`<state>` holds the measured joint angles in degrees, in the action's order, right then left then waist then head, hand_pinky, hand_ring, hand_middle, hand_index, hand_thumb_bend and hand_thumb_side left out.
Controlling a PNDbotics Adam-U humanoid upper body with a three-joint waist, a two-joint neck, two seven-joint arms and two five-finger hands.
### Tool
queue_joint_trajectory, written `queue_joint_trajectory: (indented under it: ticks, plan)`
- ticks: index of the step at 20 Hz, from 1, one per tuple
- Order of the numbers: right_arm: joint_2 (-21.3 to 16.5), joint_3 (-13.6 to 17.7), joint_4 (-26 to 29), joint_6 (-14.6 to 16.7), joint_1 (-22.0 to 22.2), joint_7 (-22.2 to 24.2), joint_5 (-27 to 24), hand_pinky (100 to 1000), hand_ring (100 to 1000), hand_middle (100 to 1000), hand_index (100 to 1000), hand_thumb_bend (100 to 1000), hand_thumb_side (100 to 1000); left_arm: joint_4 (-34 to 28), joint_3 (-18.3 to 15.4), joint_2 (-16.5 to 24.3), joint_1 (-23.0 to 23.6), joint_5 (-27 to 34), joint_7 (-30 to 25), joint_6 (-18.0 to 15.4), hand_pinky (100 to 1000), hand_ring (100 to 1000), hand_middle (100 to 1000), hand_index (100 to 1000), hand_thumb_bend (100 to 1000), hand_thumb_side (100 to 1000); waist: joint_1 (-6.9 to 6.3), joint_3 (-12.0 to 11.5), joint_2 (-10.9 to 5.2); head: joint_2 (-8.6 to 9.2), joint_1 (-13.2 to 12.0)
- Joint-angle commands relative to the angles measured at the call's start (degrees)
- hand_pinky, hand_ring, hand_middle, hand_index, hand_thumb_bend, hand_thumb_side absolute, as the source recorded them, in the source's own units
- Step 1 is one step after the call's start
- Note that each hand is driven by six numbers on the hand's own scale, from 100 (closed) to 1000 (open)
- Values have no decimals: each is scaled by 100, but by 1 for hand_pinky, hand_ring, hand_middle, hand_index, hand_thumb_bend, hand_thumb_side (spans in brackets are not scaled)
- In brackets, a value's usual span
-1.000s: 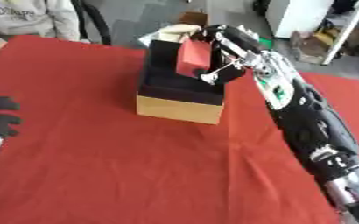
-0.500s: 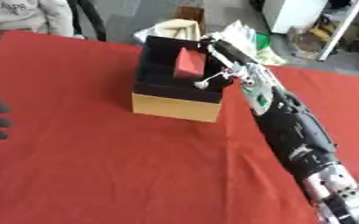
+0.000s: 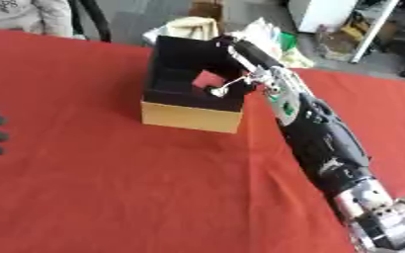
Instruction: Pick up objects on the table and place them in the box.
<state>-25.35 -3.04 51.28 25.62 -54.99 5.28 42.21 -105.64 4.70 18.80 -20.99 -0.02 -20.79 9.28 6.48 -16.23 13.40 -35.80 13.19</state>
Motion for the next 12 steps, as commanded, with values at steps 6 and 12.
queue_joint_trajectory:
  ticks: [6,12]
  plan:
    - [-671,-317,1265,457,111,-82,-810,709,782,776,889,352,100,-35,-80,129,122,-70,42,1,710,758,775,872,100,301,-15,278,-178,-107,-129]
    - [-1321,-356,2777,20,725,42,-1999,696,772,764,882,290,100,-19,-126,135,223,-96,77,8,711,758,775,873,100,307,-35,489,-198,-189,-204]
